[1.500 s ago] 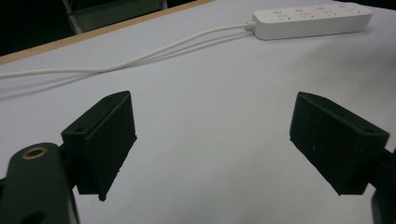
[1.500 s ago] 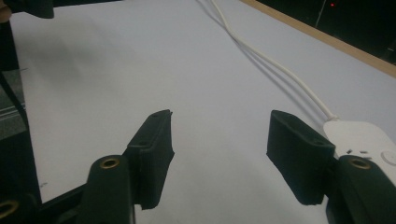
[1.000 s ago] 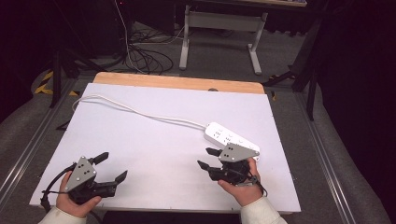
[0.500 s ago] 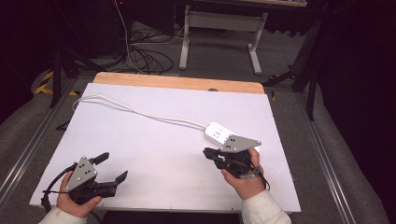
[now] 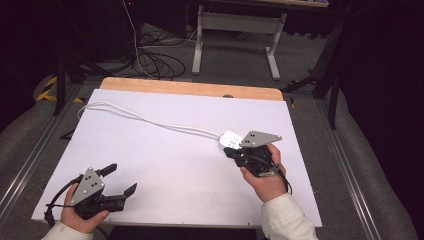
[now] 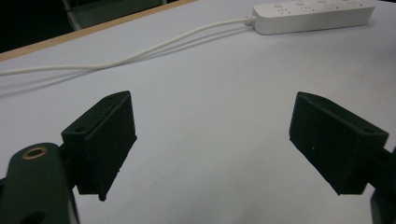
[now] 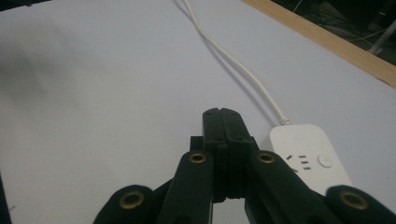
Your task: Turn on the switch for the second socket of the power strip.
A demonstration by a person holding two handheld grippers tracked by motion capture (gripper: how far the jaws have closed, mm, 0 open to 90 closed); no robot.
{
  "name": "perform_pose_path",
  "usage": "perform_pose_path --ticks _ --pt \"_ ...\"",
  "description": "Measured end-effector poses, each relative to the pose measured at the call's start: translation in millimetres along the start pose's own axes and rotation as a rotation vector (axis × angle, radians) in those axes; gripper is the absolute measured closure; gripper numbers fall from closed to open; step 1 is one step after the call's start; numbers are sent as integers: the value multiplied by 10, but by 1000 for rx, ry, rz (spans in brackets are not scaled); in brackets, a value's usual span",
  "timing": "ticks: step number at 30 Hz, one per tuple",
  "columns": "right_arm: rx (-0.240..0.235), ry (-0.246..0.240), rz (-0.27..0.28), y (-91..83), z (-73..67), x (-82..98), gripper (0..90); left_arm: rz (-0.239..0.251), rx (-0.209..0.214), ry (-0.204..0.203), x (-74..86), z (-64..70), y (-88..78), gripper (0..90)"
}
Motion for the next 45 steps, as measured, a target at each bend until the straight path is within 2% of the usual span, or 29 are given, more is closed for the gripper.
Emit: perform_pose_path --ticks 11,18,29,45 --pt "44 59 -37 114 276 -47 900 -4 6 2 2 12 5 151" --pt "90 90 -69 239 444 -30 900 -3 5 -3 4 7 6 151" --pt "148 130 -97 419 680 48 900 -1 4 -8 6 2 4 151" --pt "185 181 -134 622 930 241 900 -9 1 -9 13 -9 6 153"
Point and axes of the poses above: each handheld gripper's, and its own axes: y roughly forward along the jaws, x roughly out of its underside, z roughly to its right, the point moved 4 cm from there along y, roughly forward along the jaws, and after that the axes turned 7 degrees about x, right-handed, at the moved point
